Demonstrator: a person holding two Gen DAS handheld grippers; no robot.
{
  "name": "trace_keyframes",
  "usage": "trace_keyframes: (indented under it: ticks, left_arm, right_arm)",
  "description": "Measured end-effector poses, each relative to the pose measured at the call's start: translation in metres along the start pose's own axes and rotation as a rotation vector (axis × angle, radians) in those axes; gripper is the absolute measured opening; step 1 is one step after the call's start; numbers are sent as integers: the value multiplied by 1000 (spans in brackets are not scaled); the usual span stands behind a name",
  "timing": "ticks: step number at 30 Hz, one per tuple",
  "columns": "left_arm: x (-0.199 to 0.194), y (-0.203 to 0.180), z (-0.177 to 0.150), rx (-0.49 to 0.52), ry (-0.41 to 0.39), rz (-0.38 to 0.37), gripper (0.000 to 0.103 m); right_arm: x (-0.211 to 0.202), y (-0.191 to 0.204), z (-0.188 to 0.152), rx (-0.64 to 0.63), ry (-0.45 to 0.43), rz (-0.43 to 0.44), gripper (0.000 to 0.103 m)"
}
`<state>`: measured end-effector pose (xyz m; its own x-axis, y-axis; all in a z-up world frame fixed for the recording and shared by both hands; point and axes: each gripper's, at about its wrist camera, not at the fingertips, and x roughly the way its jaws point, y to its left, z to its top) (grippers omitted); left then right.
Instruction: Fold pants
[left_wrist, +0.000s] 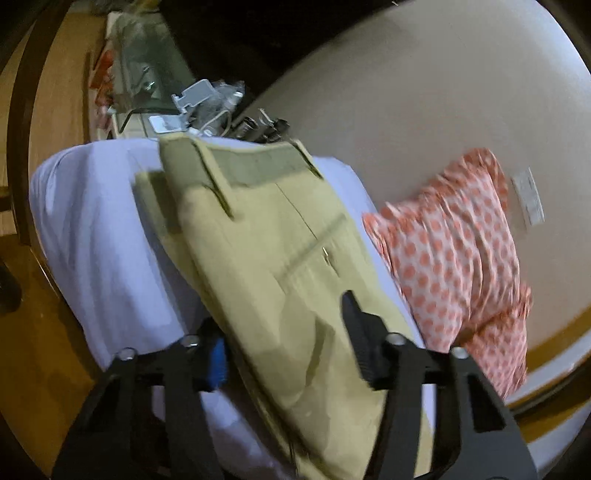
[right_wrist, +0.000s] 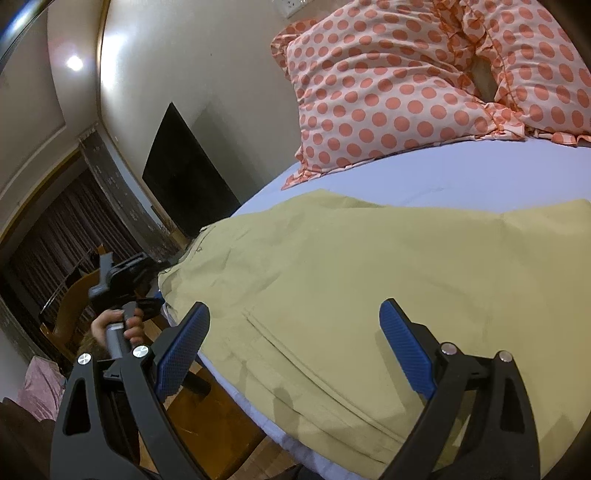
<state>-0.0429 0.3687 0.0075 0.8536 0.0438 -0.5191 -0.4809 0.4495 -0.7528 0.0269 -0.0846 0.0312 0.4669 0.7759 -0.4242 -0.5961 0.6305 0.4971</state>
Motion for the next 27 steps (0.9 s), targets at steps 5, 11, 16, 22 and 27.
trace_keyframes:
  ticks: [5, 11, 16, 22, 27]
  left_arm:
    - [3, -16, 12, 74, -44, 66, 11]
    - [-29, -169, -45, 619, -132, 12, 10]
    - [-47, -279, -176, 1084, -48, -267, 12]
    - [-12, -276, -343, 1510, 267, -380, 12]
    - [-6, -241, -386, 1688, 294, -321, 15]
  right_arm:
    - [-20, -6, 3, 7, -51, -16, 95]
    - [-90, -40, 13, 81, -264, -156, 95]
    - [-159, -82, 14, 216, -441, -296, 95]
    - [-185, -126, 7, 387, -430, -300, 95]
    - [-155, -153, 11, 470, -239, -247, 95]
